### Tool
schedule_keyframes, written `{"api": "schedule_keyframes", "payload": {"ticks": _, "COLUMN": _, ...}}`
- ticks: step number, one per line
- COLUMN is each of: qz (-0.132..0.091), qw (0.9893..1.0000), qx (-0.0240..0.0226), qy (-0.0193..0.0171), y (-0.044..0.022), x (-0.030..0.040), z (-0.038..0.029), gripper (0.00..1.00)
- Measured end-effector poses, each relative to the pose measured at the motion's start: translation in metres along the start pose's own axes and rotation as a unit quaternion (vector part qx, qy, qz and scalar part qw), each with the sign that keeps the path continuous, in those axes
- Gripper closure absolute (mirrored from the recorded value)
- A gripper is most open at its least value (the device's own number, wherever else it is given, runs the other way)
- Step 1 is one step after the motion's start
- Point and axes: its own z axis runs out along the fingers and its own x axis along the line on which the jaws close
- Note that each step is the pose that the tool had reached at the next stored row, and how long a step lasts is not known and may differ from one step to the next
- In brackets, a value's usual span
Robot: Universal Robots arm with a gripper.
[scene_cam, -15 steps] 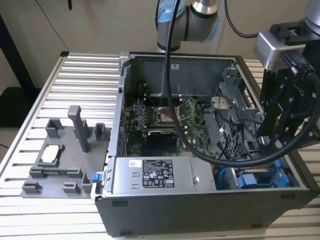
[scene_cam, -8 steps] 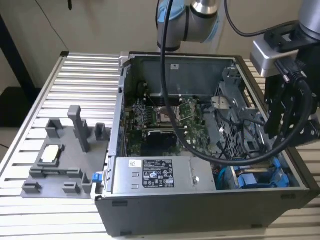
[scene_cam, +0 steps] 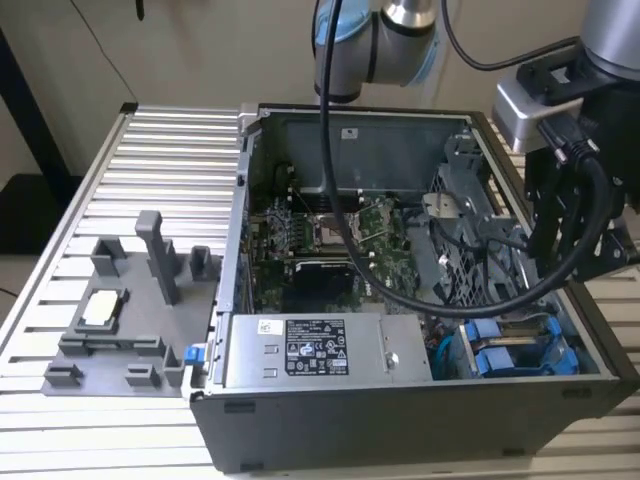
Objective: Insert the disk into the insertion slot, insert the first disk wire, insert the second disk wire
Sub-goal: 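Insert the disk into the insertion slot, then insert the first disk wire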
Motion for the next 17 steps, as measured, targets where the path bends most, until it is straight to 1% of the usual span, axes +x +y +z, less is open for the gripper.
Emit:
{"api": "schedule_keyframes", "payload": {"ticks": 2, "qz": -0.004, "qw": 0.9999, "qx": 0.013, "qy": -0.0004, "y": 0.0002, "x": -0.001, "z": 0.0007, "gripper": 0.6}}
{"api": "schedule_keyframes", "payload": {"ticks": 3, "qz": -0.007, "qw": 0.9998, "qx": 0.018, "qy": -0.0009, "y": 0.0002, "x": -0.0016, "z": 0.0011, "gripper": 0.6}}
{"api": "schedule_keyframes", "payload": {"ticks": 4, "qz": -0.011, "qw": 0.9997, "qx": 0.0218, "qy": -0.0017, "y": 0.0003, "x": -0.0024, "z": 0.0017, "gripper": 0.6}}
{"api": "schedule_keyframes", "payload": {"ticks": 5, "qz": -0.016, "qw": 0.9996, "qx": 0.0239, "qy": -0.0025, "y": 0.0004, "x": -0.0033, "z": 0.0023, "gripper": 0.6}}
{"api": "schedule_keyframes", "payload": {"ticks": 8, "qz": -0.03, "qw": 0.9992, "qx": 0.027, "qy": -0.0037, "y": 0.0006, "x": -0.0063, "z": 0.0038, "gripper": 0.6}}
{"api": "schedule_keyframes", "payload": {"ticks": 9, "qz": -0.033, "qw": 0.9991, "qx": 0.0273, "qy": -0.0019, "y": 0.0008, "x": -0.007, "z": 0.0042, "gripper": 0.6}}
{"api": "schedule_keyframes", "payload": {"ticks": 11, "qz": -0.036, "qw": 0.9989, "qx": 0.0267, "qy": 0.0087, "y": 0.0009, "x": -0.0076, "z": 0.0048, "gripper": 0.6}}
{"api": "schedule_keyframes", "payload": {"ticks": 12, "qz": -0.037, "qw": 0.9989, "qx": 0.0265, "qy": 0.0128, "y": 0.0009, "x": -0.0077, "z": 0.0051, "gripper": 0.6}}
{"api": "schedule_keyframes", "payload": {"ticks": 13, "qz": -0.038, "qw": 0.9988, "qx": 0.0264, "qy": 0.0146, "y": 0.0011, "x": -0.0077, "z": 0.0053, "gripper": 0.6}}
{"api": "schedule_keyframes", "payload": {"ticks": 14, "qz": -0.038, "qw": 0.9988, "qx": 0.0264, "qy": 0.0151, "y": 0.0011, "x": -0.0077, "z": 0.0054, "gripper": 0.6}}
{"api": "schedule_keyframes", "payload": {"ticks": 17, "qz": -0.038, "qw": 0.9988, "qx": 0.0265, "qy": 0.0153, "y": 0.0012, "x": -0.0077, "z": 0.0052, "gripper": 0.6}}
